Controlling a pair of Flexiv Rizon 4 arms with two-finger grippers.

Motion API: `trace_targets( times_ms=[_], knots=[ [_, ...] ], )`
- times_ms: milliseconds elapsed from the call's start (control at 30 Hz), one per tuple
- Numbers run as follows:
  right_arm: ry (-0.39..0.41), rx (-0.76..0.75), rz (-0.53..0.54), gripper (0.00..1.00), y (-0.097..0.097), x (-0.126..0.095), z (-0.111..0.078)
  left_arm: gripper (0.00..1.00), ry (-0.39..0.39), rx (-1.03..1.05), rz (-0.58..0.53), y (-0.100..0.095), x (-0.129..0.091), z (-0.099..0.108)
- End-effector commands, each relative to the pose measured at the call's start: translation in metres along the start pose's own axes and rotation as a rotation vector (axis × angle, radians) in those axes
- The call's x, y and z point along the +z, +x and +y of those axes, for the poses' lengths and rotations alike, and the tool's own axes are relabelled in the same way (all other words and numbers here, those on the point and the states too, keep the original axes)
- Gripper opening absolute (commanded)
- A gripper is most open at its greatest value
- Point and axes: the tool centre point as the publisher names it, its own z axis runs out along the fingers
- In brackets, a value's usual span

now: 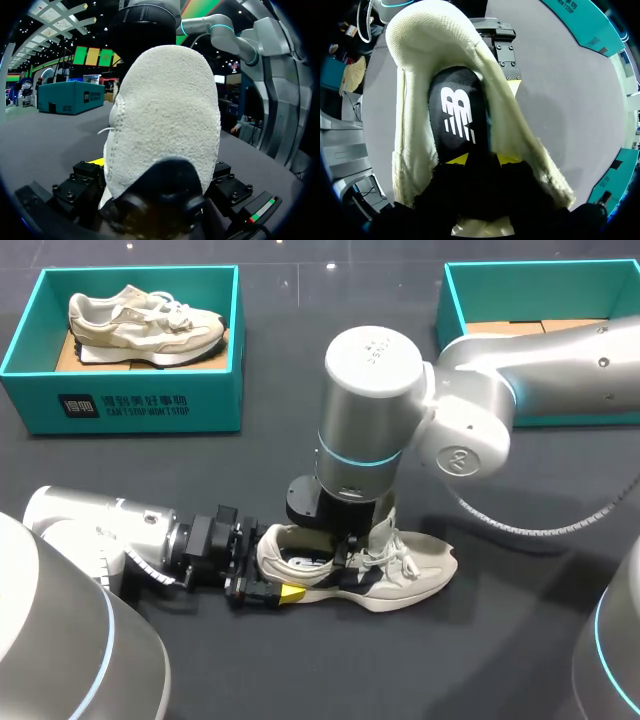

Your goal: Take the shoe out of the shoebox, open the shoe tongue, remove and reinsert the insole, then place the shoe into the shoebox

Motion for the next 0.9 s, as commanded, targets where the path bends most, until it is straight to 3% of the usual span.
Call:
trace_targets(
  times_ms=[33, 167, 500, 567, 600, 900],
  knots=[
    [0.006, 0.007, 0.015, 0.25, 0.012, 0.033, 0.004, 0.00, 0.000, -0.001, -0.002, 0.000, 0.000, -0.001],
    [0.002, 0.016, 0.023, 0.17, 0.020, 0.037, 0.004, 0.00, 0.000, -0.001, -0.002, 0.000, 0.000, -0.001],
    [-0.003, 0.020, 0.034, 0.17, 0.025, 0.041, 0.004, 0.00, 0.000, -0.001, -0.002, 0.000, 0.000, -0.001],
    [0.000, 0.011, 0.064, 0.09, 0.024, 0.045, 0.005, 0.00, 0.000, -0.001, -0.002, 0.000, 0.000, -0.001],
    [0.001, 0.004, 0.072, 0.00, 0.023, 0.046, 0.005, 0.00, 0.000, -0.001, -0.002, 0.000, 0.000, -0.001],
    [0.024, -0.028, 0.155, 0.00, 0.023, 0.041, 0.004, 0.00, 0.000, -0.001, -0.002, 0.000, 0.000, -0.001]
  ],
)
